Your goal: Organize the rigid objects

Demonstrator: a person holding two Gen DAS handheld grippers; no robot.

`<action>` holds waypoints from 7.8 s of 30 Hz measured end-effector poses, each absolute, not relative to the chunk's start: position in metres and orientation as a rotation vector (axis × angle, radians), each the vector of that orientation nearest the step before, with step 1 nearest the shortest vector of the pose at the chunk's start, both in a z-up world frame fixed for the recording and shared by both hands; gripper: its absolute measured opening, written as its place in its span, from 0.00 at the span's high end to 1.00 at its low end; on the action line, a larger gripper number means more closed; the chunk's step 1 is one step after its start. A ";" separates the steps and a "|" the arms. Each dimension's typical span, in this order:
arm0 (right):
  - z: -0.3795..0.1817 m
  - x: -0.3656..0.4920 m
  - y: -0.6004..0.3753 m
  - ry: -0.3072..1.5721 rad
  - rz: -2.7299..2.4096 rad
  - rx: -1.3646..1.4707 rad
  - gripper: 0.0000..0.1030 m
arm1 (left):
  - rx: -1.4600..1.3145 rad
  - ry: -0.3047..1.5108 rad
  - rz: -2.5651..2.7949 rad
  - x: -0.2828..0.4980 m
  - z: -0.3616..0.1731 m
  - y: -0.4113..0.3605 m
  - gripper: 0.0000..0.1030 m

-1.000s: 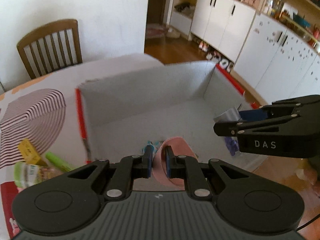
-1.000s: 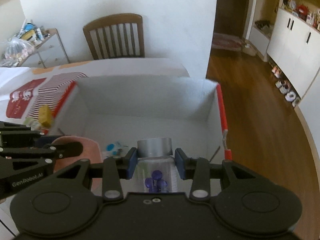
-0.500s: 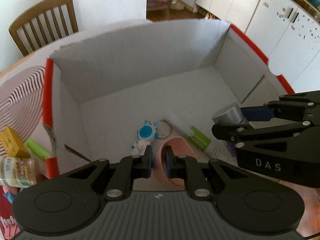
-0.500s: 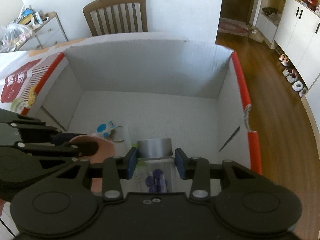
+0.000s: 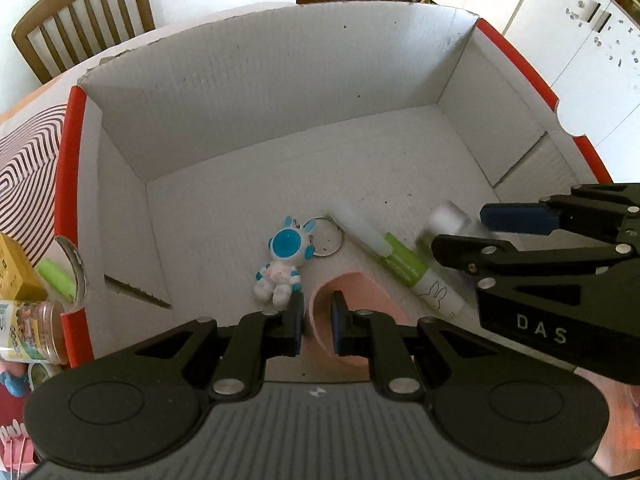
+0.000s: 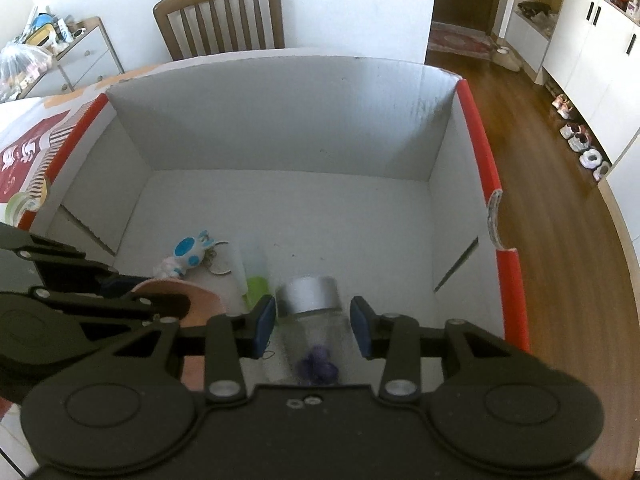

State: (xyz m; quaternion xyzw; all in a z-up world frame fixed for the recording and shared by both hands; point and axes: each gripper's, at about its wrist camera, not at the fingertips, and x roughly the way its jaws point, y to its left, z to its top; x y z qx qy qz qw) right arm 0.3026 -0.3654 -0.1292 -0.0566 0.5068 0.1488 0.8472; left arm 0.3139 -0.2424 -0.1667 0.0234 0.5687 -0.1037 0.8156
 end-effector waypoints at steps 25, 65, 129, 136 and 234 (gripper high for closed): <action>-0.079 0.271 -0.371 0.948 0.331 -0.086 0.36 | -0.072 1.011 -0.192 0.273 -0.107 -0.213 0.55; -0.023 0.138 -0.267 0.706 0.480 -0.053 0.03 | -0.125 0.719 -0.151 0.146 -0.034 -0.055 0.24; -0.171 0.154 -0.140 0.926 0.489 -0.280 0.46 | -0.132 0.910 0.109 0.160 -0.183 0.024 0.23; -0.171 0.156 -0.140 0.915 0.475 -0.270 0.63 | -0.132 0.893 0.082 0.158 -0.179 0.025 0.46; -0.112 0.279 -0.357 0.917 0.384 -0.208 0.65 | 0.100 1.049 -0.191 0.347 -0.135 -0.238 0.48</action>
